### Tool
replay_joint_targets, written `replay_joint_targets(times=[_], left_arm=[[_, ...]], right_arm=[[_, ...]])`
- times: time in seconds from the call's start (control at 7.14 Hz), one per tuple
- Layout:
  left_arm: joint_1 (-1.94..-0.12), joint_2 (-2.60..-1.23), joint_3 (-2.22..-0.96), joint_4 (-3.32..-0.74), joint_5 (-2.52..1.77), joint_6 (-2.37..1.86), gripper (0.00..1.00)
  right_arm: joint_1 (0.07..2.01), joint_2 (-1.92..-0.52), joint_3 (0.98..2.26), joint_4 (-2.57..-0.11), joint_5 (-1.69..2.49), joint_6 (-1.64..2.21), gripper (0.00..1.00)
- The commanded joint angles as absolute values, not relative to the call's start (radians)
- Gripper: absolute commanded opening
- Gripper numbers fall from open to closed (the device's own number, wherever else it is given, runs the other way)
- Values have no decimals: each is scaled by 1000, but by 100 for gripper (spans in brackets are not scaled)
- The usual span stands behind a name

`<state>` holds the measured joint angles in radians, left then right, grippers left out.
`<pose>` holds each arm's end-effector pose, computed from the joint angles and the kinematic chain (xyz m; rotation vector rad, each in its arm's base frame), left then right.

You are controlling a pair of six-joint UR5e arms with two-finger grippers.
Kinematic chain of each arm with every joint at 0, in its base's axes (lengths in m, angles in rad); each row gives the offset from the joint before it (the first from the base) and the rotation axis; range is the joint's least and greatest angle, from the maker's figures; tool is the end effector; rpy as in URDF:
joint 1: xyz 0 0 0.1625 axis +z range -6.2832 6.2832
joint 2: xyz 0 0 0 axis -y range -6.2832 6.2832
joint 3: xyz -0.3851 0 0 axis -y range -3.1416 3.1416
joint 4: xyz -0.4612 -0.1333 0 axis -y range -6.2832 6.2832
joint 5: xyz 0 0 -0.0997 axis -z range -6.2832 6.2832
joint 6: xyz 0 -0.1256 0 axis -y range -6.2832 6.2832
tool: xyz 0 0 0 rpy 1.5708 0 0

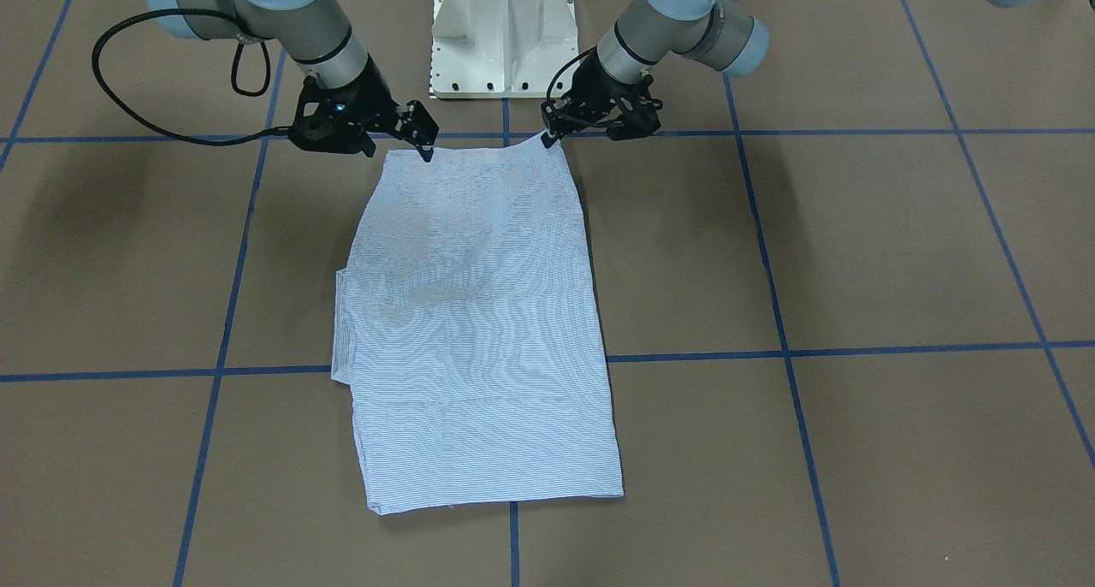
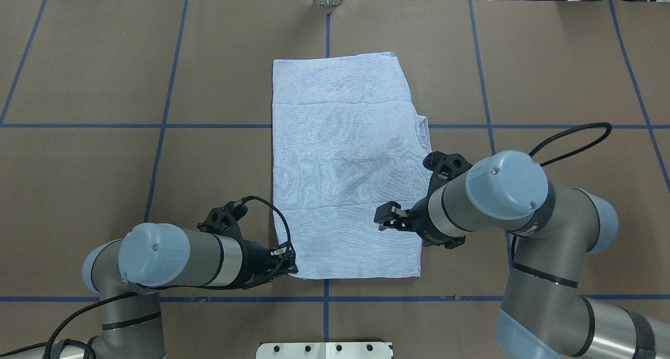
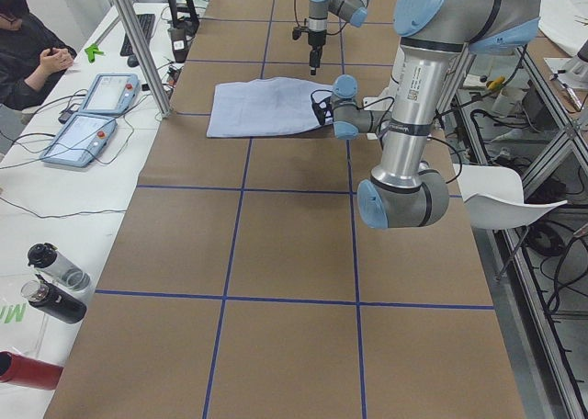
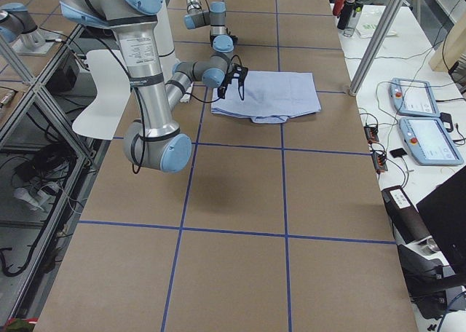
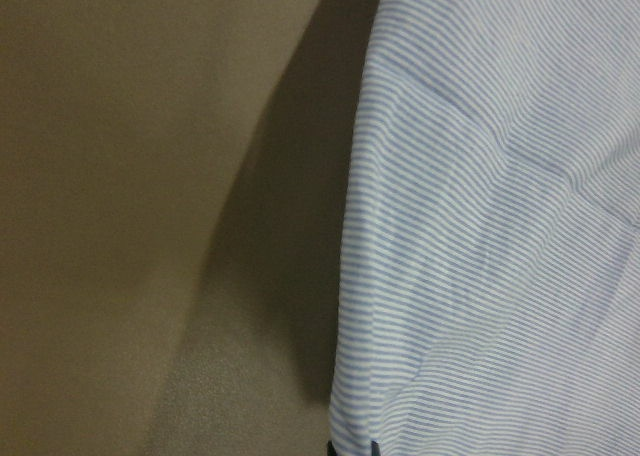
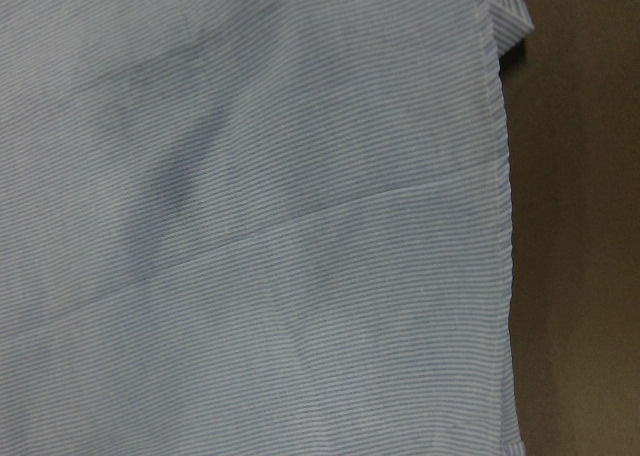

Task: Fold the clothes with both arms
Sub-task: 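Lower both grippers to the near shirt corners and grasp them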

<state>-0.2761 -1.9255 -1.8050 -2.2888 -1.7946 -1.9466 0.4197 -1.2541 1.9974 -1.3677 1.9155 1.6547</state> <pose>0.6077 -0.2818 0.2031 -0.2574 1.2995 -0.4086 -0.5234 -0.3330 0.2046 -0.1579 -0.9796 0.2988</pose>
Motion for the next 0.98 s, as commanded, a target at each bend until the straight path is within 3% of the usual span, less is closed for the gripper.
replay_joint_targets(times=[0.0,0.84], left_arm=[[-276,-1925,-1805,-2289,-1798,-1947,0],[-273,-1927,-1804,-2289,-1798,-1947,0]], right_arm=[[348,-1253,1996,-1443,1876,1761,100],[293,-1252,1933,-1463,1847,1795,100]])
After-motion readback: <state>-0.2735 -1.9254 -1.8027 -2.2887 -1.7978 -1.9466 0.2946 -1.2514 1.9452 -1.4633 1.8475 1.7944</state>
